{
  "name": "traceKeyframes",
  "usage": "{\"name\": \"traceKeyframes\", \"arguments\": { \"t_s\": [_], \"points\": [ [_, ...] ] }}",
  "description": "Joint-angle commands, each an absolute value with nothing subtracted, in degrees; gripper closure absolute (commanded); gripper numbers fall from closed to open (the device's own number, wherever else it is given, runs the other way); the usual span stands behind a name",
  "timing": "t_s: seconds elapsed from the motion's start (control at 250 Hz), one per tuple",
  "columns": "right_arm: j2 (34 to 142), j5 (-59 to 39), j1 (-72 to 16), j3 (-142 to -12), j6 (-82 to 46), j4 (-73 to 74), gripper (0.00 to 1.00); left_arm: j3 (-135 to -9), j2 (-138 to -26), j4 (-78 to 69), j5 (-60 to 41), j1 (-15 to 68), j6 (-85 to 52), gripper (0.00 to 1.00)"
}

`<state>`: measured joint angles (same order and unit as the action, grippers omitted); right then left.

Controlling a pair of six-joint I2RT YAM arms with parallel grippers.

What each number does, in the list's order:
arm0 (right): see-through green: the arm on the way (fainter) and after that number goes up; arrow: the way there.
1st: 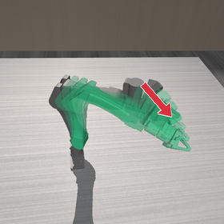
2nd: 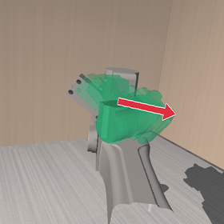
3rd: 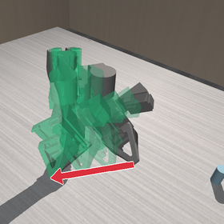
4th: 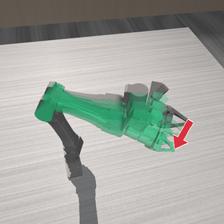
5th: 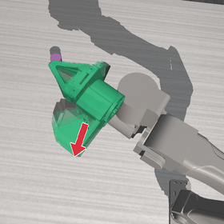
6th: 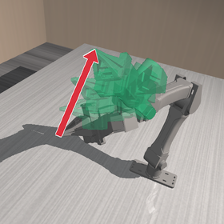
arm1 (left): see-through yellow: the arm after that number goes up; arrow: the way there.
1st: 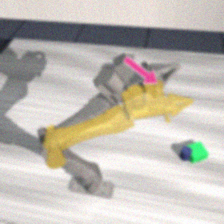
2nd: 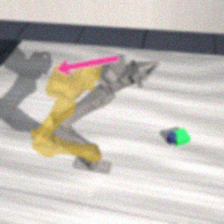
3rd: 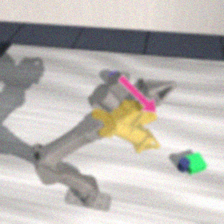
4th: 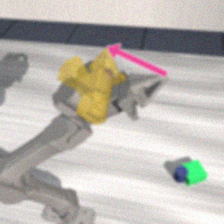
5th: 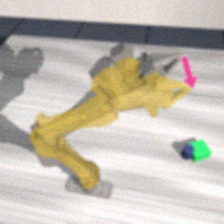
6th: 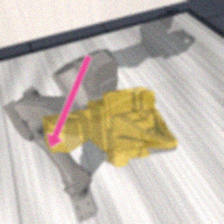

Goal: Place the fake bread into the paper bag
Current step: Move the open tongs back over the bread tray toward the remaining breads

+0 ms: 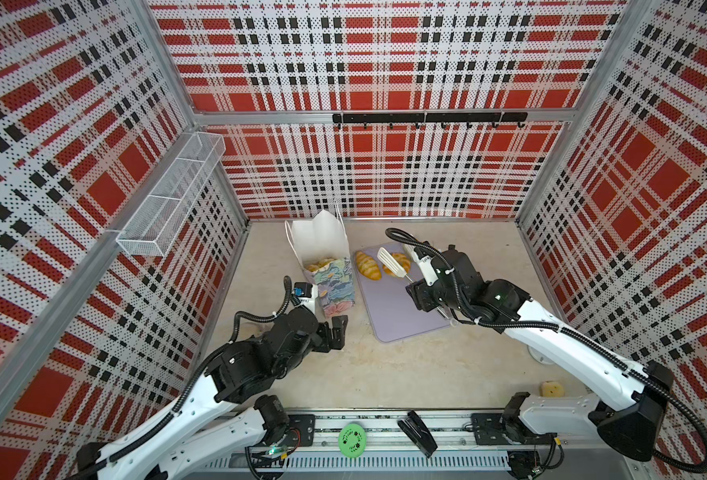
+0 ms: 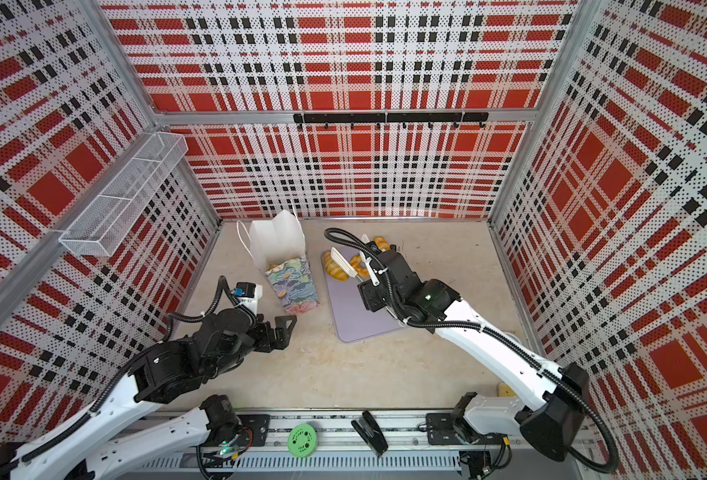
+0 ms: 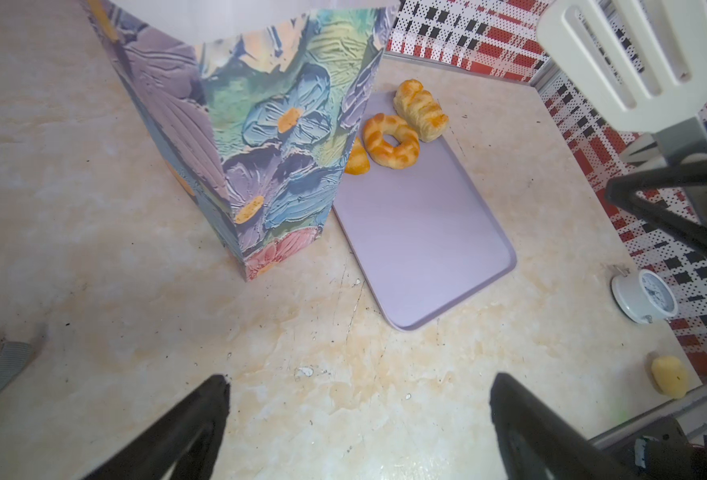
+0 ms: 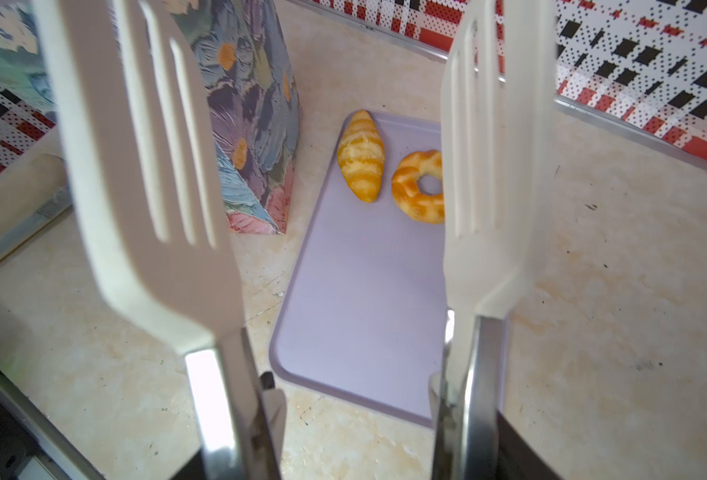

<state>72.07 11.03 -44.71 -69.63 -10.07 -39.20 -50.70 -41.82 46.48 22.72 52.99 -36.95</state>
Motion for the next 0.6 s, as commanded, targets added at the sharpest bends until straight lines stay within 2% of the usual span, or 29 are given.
{"name": "traceKeyframes", "arguments": {
  "t_s": [0.0,0.596],
  "points": [
    [69.3,12.1,-44.1,-67.5,-11.2,-36.1,0.35,-49.2,-43.0,42.4,25.7,54.5,-38.1,0.01],
    [67.5,11.8,-40.1,-55.8,-13.0,-35.5,0.33,-48.5,-54.2,33.2,24.3,58.1,-39.1,0.01]
  ]
}}
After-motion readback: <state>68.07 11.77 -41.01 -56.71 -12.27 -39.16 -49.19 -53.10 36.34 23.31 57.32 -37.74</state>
